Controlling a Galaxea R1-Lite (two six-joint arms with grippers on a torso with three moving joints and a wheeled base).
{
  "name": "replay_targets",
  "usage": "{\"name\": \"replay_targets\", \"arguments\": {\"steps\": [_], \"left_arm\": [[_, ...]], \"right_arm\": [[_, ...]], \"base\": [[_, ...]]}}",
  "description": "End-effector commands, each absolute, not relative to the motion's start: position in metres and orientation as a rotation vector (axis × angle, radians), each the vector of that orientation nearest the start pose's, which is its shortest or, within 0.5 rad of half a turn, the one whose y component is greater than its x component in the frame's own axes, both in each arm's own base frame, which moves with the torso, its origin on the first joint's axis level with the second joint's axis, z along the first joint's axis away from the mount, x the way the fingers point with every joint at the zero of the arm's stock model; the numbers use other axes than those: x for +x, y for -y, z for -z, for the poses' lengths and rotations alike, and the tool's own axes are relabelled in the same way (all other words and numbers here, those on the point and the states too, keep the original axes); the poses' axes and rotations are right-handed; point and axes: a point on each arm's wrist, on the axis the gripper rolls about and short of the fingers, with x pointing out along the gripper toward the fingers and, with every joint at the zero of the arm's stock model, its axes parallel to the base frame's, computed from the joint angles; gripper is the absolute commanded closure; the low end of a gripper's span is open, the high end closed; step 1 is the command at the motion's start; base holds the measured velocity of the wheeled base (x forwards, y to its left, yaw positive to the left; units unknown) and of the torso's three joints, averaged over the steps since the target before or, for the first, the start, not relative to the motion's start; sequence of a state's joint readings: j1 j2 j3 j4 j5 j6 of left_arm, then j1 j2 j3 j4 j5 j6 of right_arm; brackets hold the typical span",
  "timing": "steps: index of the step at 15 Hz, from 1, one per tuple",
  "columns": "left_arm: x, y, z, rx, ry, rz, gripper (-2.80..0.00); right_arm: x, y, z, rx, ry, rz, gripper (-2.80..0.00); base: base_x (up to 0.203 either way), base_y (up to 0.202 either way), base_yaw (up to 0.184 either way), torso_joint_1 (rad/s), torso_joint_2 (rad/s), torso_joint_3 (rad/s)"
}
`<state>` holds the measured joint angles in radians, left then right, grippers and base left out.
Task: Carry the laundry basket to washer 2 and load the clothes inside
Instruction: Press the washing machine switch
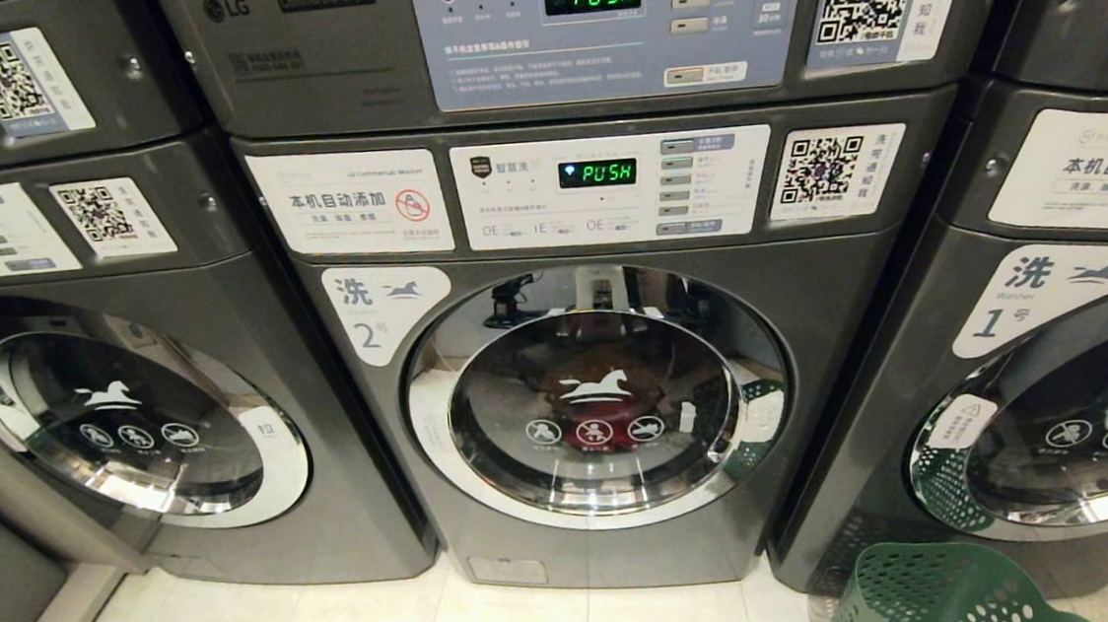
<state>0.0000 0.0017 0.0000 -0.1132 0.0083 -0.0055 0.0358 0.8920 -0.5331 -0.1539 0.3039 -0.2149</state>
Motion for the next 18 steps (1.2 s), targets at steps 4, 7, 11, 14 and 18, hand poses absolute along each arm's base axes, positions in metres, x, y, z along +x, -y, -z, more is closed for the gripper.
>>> {"name": "replay_targets", "arguments": {"steps": [4, 7, 11, 14, 18], "left_arm": [[-0.020, 0.000, -0.076, -0.017, 0.074, -0.012, 0.00], [-0.020, 0.000, -0.076, -0.020, 0.074, -0.012, 0.00], [-0.020, 0.000, -0.076, -0.020, 0.074, -0.012, 0.00], [-0.020, 0.000, -0.076, -0.020, 0.074, -0.012, 0.00], [-0.020, 0.000, -0.076, -0.020, 0.074, -0.012, 0.00]], "right_arm": [[0.226, -0.063, -0.190, -0.223, -0.207, -0.510, 0.00], [0.261, -0.103, -0.209, -0.229, -0.046, -0.539, 0.00], [0.263, -0.136, -0.230, -0.164, 0.037, -0.474, 0.00], [0.258, -0.137, -0.237, -0.124, 0.127, -0.447, 0.00], [0.258, -0.142, -0.241, -0.116, 0.144, -0.461, 0.00]], "base": [[0.000, 0.000, 0.000, 0.000, 0.00, 0.000], [0.000, 0.000, 0.000, 0.000, 0.00, 0.000], [0.000, 0.000, 0.000, 0.000, 0.00, 0.000], [0.000, 0.000, 0.000, 0.000, 0.00, 0.000], [0.000, 0.000, 0.000, 0.000, 0.00, 0.000]]}}
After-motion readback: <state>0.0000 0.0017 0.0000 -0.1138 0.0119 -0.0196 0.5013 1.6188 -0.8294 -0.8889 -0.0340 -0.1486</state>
